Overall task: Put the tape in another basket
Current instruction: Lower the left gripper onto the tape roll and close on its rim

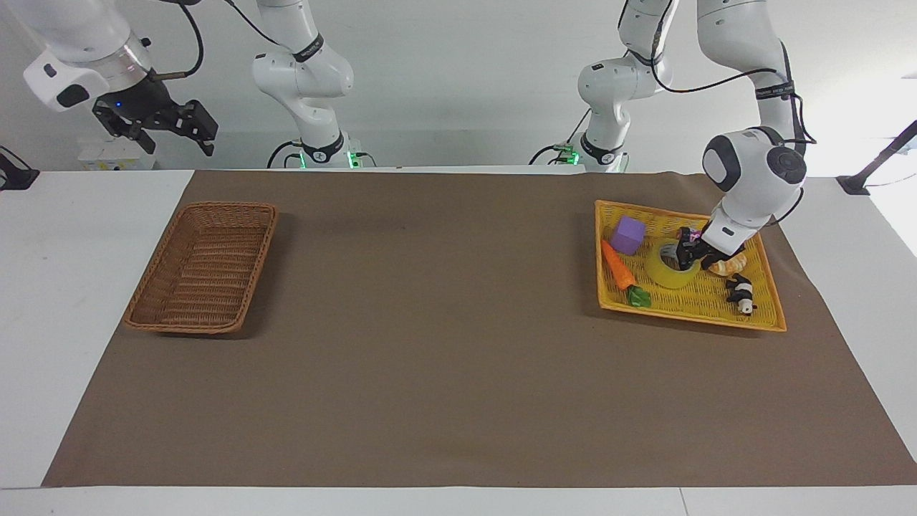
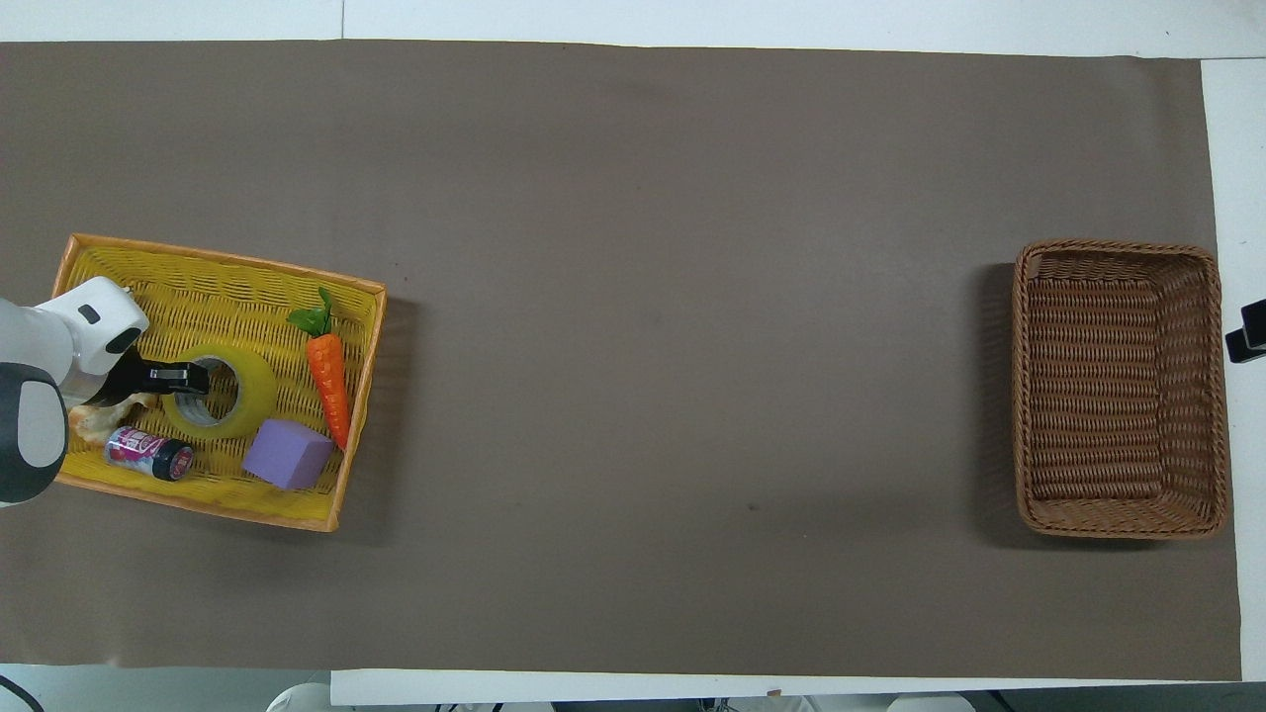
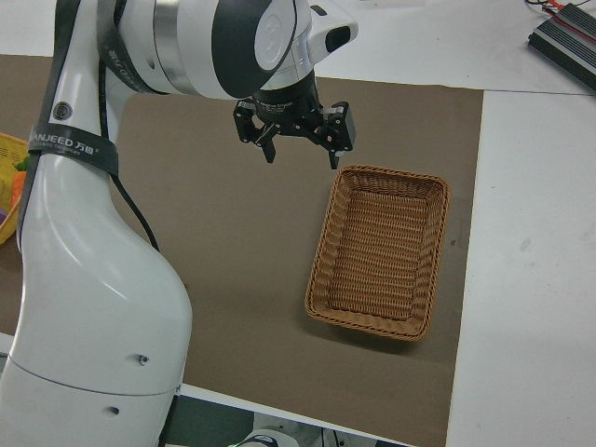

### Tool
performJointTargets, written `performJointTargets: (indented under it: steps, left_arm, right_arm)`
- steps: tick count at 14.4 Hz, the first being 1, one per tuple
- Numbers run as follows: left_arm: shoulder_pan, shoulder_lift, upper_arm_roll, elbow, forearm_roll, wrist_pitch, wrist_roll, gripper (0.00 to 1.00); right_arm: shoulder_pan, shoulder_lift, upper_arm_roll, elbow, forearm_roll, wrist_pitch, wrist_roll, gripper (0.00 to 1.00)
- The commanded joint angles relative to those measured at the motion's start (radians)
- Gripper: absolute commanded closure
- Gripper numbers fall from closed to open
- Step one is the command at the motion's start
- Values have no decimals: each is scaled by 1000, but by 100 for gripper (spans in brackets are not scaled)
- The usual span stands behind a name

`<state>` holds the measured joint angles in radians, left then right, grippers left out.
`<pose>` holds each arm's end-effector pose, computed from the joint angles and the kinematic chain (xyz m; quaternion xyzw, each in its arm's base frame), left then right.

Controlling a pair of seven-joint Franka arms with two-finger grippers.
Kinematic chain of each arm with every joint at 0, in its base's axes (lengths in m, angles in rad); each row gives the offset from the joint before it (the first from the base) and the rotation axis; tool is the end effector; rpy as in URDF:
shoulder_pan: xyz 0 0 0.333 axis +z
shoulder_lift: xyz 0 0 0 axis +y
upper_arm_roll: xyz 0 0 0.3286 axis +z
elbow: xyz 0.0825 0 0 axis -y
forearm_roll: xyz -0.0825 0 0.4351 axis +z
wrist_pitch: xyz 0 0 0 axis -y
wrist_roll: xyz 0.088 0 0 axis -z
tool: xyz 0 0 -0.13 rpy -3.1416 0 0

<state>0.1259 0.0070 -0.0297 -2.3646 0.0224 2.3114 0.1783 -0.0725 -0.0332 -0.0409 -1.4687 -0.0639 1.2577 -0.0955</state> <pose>0.5244 0.0514 0.2710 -0.9983 0.0488 0.0309 0.0037 0.5504 -0.0728 0.6614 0.9955 -0.0159 -0.0914 0.0211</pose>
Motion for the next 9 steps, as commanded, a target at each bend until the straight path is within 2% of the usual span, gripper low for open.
performJointTargets:
  steps: [1, 5, 6, 8, 9]
  left_arm:
    - [1, 14, -4, -16, 14, 28, 3, 44]
    - [1, 28, -4, -21, 14, 31, 6, 55]
    - [1, 28, -4, -19, 14, 29, 4, 65]
    - [3, 31, -6, -7, 13, 22, 4, 96]
    - [1, 34, -6, 10, 11, 16, 6, 100]
  right_arm:
    - [-12, -24, 6, -25, 15, -3, -23, 0]
    - [-12, -24, 6, -25, 15, -3, -23, 0]
    - [-12, -24, 6, -25, 15, -3, -23, 0]
    - [-12, -24, 6, -25, 15, -3, -23, 0]
    - [-12, -24, 6, -25, 15, -3, -23, 0]
